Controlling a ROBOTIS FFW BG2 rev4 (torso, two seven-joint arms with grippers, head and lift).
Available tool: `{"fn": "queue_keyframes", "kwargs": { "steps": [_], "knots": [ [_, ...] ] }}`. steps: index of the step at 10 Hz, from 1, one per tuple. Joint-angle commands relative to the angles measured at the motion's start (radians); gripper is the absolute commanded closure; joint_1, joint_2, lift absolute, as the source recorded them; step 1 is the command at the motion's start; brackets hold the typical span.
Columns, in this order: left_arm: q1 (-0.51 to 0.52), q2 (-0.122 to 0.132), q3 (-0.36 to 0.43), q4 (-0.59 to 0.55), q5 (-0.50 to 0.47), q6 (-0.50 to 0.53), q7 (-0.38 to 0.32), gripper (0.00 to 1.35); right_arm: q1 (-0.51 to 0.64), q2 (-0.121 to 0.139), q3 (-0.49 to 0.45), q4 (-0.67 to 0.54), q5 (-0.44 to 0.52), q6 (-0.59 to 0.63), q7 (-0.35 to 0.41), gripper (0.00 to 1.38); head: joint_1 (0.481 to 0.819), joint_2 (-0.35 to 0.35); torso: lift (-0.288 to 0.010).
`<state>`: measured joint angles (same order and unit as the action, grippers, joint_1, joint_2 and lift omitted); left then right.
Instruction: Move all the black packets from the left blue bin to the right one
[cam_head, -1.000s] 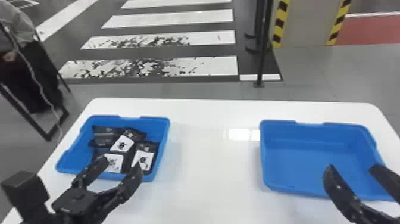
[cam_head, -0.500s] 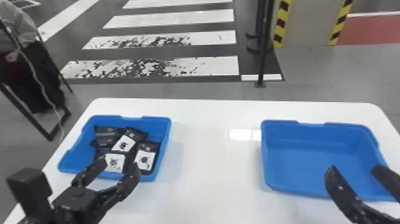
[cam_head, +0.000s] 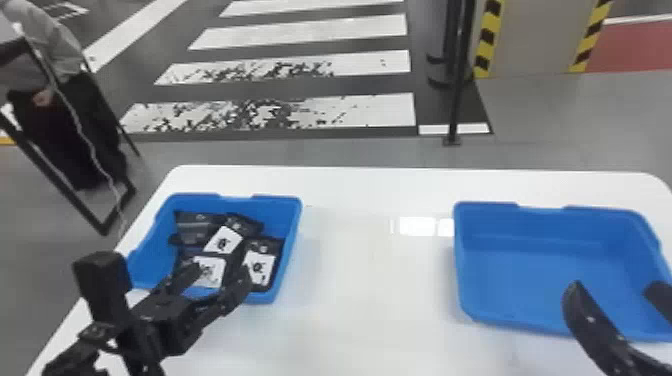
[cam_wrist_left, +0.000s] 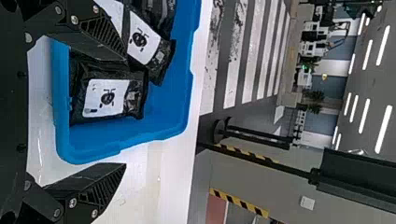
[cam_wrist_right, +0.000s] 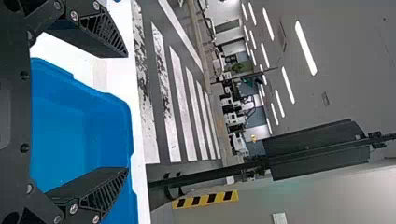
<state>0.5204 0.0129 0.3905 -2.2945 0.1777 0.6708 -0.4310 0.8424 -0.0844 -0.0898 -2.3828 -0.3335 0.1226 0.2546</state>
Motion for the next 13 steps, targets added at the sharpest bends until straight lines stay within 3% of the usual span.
{"fn": "queue_keyframes", "kwargs": {
  "steps": [1,5,8,13],
  "knots": [
    [-0.076,0.015,0.008,0.052,-0.006,0.083,0.000,0.22,-0.001,0.000,0.000,0.003,-0.004,0.000,0.000,0.17,0.695,0.180,-0.144],
    [-0.253,0.061,0.008,0.173,-0.026,0.242,0.001,0.22,-0.006,-0.002,0.000,0.008,-0.010,0.000,0.002,0.17,0.695,0.201,-0.144],
    [-0.341,0.119,-0.038,0.212,-0.018,0.463,-0.011,0.23,-0.008,-0.002,0.000,0.016,-0.019,0.000,0.005,0.17,0.695,0.193,-0.144],
    [-0.501,0.165,-0.075,0.359,-0.052,0.632,-0.029,0.25,-0.010,-0.002,0.002,0.025,-0.031,0.000,0.009,0.17,0.695,0.181,-0.144]
  ]
}}
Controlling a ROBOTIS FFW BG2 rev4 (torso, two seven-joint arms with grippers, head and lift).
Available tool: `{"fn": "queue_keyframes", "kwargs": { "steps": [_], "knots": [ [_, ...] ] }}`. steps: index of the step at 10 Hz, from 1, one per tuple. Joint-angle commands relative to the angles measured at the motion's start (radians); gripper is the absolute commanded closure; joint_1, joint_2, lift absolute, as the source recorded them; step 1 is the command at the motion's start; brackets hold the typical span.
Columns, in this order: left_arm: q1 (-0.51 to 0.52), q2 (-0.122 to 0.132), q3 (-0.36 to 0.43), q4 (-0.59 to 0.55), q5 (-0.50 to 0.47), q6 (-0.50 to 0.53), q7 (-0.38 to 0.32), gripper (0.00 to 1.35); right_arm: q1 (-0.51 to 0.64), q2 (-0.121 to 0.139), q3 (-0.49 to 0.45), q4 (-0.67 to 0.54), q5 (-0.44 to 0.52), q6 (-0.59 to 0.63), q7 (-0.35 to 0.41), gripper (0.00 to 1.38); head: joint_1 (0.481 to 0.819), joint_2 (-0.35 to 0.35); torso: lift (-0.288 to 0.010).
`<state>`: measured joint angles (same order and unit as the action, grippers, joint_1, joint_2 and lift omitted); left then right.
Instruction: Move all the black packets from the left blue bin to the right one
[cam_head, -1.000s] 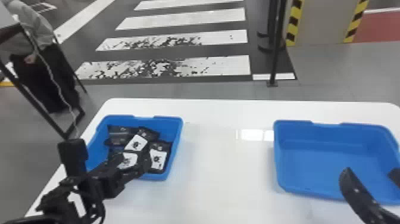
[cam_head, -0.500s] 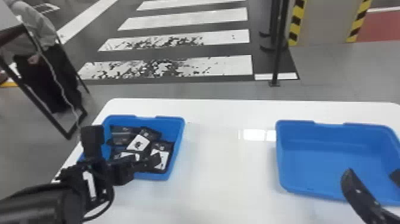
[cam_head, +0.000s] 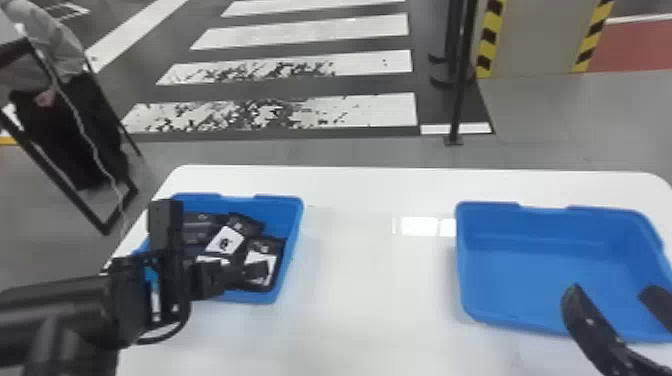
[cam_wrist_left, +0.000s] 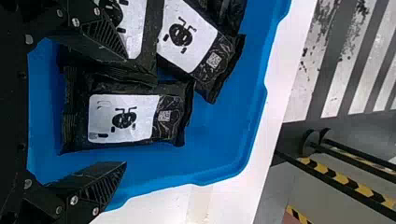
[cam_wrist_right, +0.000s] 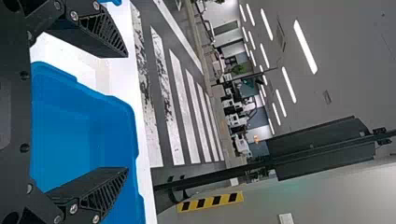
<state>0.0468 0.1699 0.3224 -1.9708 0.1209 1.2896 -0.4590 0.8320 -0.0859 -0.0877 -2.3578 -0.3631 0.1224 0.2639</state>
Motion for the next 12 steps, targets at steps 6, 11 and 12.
{"fn": "queue_keyframes", "kwargs": {
  "steps": [6,11,12],
  "knots": [
    [-0.219,0.043,-0.091,0.296,-0.057,0.095,-0.052,0.84,-0.007,0.000,0.008,0.008,-0.012,0.000,0.001,0.17,0.695,0.164,-0.144],
    [-0.204,0.053,-0.081,0.261,-0.221,0.092,-0.165,1.21,-0.007,-0.002,0.008,0.008,-0.022,0.000,0.005,0.17,0.695,0.185,-0.144],
    [-0.162,0.051,-0.067,0.178,-0.225,0.109,-0.179,1.21,-0.007,-0.002,0.008,0.008,-0.022,0.000,0.005,0.17,0.695,0.190,-0.144]
  ]
}}
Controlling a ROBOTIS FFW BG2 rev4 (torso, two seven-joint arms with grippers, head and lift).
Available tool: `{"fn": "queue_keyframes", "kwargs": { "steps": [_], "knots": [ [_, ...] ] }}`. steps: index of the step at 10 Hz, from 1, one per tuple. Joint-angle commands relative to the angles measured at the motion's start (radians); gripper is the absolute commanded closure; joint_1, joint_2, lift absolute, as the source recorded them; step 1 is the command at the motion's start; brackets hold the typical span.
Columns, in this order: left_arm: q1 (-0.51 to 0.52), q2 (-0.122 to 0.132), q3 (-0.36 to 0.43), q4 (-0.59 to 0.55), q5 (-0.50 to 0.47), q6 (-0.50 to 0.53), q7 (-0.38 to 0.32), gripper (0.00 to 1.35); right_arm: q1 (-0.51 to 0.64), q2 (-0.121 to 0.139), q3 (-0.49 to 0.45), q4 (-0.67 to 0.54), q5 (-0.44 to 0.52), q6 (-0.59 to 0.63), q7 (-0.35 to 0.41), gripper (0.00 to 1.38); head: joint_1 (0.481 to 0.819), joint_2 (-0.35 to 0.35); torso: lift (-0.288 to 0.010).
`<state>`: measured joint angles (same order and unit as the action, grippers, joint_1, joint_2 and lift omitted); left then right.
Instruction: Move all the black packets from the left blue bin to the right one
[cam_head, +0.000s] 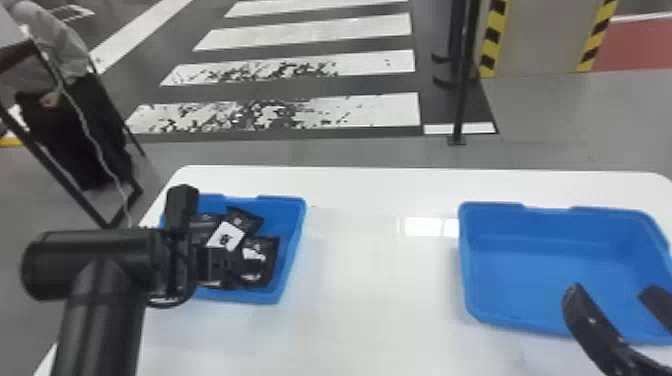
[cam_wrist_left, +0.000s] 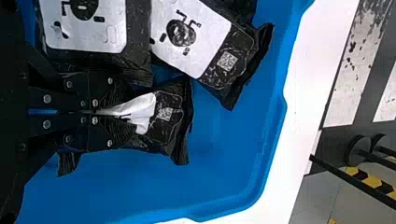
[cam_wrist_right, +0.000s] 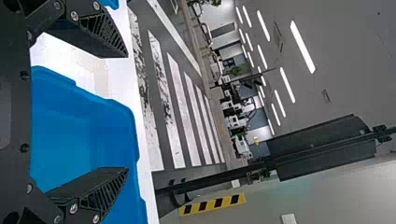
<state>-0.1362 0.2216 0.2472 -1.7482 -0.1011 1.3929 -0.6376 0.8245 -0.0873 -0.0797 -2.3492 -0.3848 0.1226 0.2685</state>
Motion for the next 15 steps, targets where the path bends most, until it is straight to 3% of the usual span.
{"fn": "queue_keyframes", "kwargs": {
  "steps": [1,4,6,8,10,15],
  "knots": [
    [0.058,-0.004,0.026,-0.118,0.003,0.016,-0.016,1.21,0.000,0.000,0.000,-0.003,0.000,0.000,0.002,0.17,0.695,0.202,-0.144],
    [0.180,-0.022,0.058,-0.334,0.095,-0.009,-0.037,1.21,-0.010,-0.005,0.008,-0.008,-0.012,0.002,0.028,0.17,0.695,0.202,-0.144],
    [0.264,-0.044,0.058,-0.486,0.173,-0.036,-0.040,1.21,-0.049,-0.022,0.034,-0.016,-0.034,0.044,0.077,0.17,0.695,0.185,-0.144],
    [0.276,-0.050,-0.034,-0.528,0.275,-0.085,-0.048,1.21,-0.103,-0.042,0.072,-0.016,-0.046,0.118,0.135,0.17,0.695,0.172,-0.144],
    [0.264,-0.050,-0.134,-0.533,0.338,-0.100,-0.051,1.21,-0.162,-0.052,0.104,-0.001,-0.044,0.191,0.175,0.17,0.695,0.115,-0.144],
    [0.237,-0.041,-0.313,-0.533,0.452,-0.114,-0.054,1.21,-0.287,-0.052,0.144,0.085,-0.060,0.223,0.187,0.17,0.695,-0.006,-0.144]
  ]
}}
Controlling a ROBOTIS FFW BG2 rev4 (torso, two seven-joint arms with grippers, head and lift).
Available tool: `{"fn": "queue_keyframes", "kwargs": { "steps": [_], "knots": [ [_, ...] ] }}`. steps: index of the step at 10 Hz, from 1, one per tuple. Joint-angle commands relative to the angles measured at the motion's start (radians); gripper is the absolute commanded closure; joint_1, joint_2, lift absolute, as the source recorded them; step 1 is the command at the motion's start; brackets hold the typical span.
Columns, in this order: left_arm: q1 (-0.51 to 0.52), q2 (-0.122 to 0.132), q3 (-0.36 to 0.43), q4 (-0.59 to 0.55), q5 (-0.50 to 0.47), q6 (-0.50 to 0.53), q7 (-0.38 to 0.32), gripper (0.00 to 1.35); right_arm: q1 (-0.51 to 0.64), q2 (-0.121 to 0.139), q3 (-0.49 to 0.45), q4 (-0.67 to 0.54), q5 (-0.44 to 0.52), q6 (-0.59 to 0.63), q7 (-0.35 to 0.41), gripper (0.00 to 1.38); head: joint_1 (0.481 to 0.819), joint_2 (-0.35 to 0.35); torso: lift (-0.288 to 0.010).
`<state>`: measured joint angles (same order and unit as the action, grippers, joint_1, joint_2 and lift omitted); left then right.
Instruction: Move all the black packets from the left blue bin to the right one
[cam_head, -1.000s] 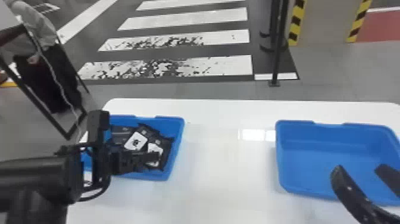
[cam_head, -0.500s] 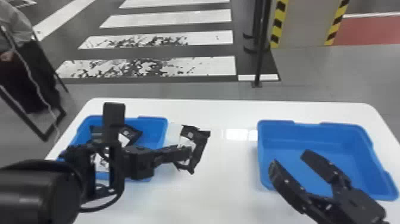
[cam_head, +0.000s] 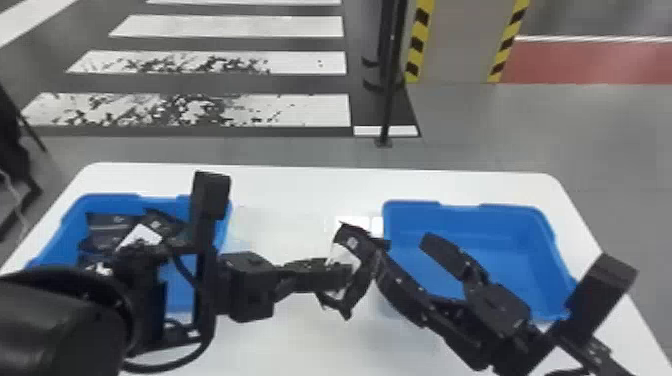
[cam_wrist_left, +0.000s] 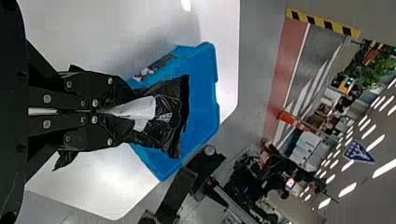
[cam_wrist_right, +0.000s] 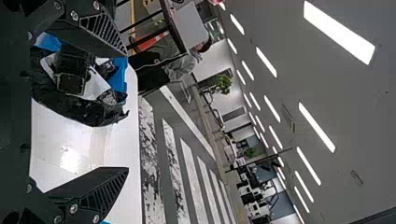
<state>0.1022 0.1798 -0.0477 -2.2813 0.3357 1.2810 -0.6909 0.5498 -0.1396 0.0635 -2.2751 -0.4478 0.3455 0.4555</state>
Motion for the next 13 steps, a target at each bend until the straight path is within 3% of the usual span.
{"fn": "queue_keyframes", "kwargs": {
  "steps": [1,3,4,5,6,10,11,12,13],
  "knots": [
    [-0.007,0.004,-0.046,0.000,0.029,-0.005,-0.001,1.21,-0.030,0.000,0.000,0.033,-0.009,0.001,-0.001,0.17,0.695,-0.034,-0.144],
    [-0.019,0.006,-0.078,0.000,0.049,-0.015,-0.002,1.21,-0.047,-0.003,0.008,0.038,-0.017,0.032,0.000,0.21,0.695,-0.082,-0.144],
    [-0.021,0.006,-0.088,0.000,0.063,-0.022,-0.002,1.21,-0.052,-0.003,0.008,0.045,-0.023,0.032,0.000,0.49,0.695,-0.092,-0.144],
    [-0.021,0.007,-0.092,0.000,0.067,-0.022,-0.002,1.21,-0.052,-0.003,0.008,0.050,-0.039,0.032,-0.001,1.04,0.695,-0.095,-0.144],
    [-0.019,0.007,-0.092,0.000,0.067,-0.022,-0.002,1.21,-0.047,-0.003,0.008,0.043,-0.035,0.032,-0.006,1.30,0.695,-0.102,-0.144],
    [-0.014,0.006,-0.086,0.000,0.087,-0.032,-0.001,1.19,-0.039,-0.003,0.022,0.040,-0.045,0.032,-0.005,1.27,0.695,-0.102,-0.144],
    [0.003,0.003,-0.072,0.000,0.115,-0.029,0.005,0.85,-0.044,-0.003,0.024,0.045,-0.049,0.032,-0.005,1.27,0.695,-0.101,-0.144],
    [0.028,-0.002,-0.048,0.000,0.115,-0.034,0.005,0.38,-0.061,-0.005,0.010,0.058,-0.053,0.032,-0.006,1.27,0.695,-0.098,-0.144],
    [0.057,-0.003,-0.016,-0.002,0.121,-0.044,0.005,0.08,-0.091,-0.014,-0.008,0.077,-0.051,0.032,-0.006,1.27,0.695,-0.096,-0.144]
  ]
}}
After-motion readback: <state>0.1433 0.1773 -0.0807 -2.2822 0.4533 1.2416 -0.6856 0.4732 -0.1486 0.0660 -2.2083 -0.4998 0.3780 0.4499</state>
